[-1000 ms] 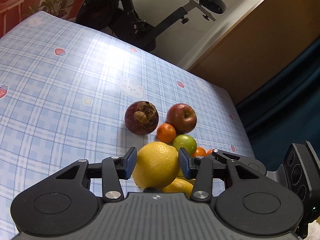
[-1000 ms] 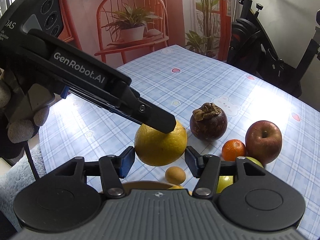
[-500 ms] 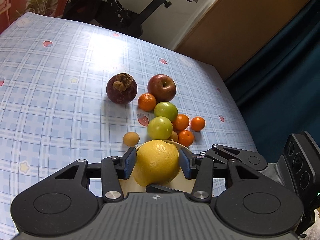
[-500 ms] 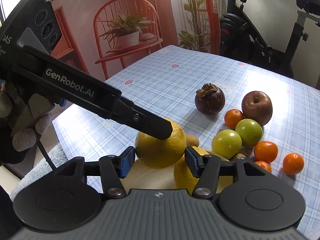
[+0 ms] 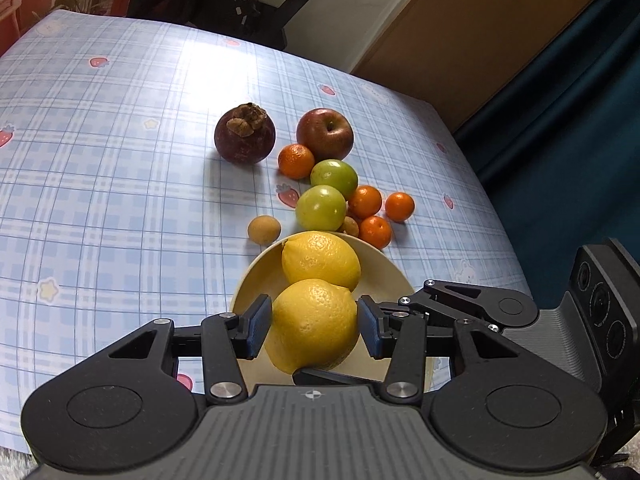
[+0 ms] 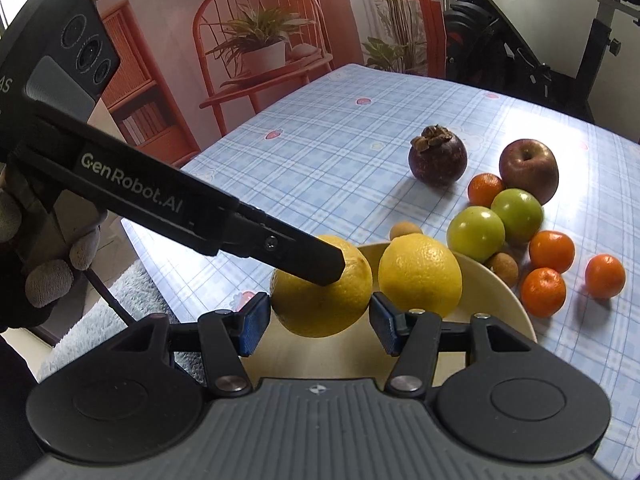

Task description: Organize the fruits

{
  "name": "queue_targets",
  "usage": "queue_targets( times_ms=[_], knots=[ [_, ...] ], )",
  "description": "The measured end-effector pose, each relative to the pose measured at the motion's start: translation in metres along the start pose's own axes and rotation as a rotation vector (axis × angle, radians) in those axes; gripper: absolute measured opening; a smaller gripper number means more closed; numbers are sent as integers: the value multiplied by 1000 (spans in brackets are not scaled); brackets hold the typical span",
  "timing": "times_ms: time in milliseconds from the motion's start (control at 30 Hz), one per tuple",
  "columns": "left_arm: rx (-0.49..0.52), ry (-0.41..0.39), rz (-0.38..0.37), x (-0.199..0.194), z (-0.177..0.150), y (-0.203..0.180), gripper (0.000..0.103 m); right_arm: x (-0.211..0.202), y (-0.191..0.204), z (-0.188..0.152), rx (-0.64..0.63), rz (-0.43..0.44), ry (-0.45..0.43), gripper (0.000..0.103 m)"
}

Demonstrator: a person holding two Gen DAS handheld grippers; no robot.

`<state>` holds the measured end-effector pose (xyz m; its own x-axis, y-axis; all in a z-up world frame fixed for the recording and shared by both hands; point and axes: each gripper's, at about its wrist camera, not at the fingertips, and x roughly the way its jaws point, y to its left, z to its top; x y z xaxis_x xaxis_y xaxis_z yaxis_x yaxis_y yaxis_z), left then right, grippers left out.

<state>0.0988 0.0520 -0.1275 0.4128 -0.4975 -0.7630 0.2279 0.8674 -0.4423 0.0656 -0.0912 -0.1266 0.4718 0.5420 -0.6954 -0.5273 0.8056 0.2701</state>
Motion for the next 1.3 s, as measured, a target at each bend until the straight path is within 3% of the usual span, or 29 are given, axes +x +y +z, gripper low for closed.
queue_targets(
  times_ms=[233, 267, 867, 1300],
  knots=[
    [-27, 23, 1, 16, 2, 9, 49, 10, -14, -3, 63, 21, 19, 58],
    [-29, 17, 7, 17, 2, 9, 45, 11, -15, -3, 63, 18, 17, 58],
    [-79, -136, 62, 5, -10, 18, 44, 19, -6, -10, -16, -11, -116, 56],
    [-101, -243, 115, -16, -18, 21, 44, 17, -10, -13, -19, -12, -136, 56]
  ],
)
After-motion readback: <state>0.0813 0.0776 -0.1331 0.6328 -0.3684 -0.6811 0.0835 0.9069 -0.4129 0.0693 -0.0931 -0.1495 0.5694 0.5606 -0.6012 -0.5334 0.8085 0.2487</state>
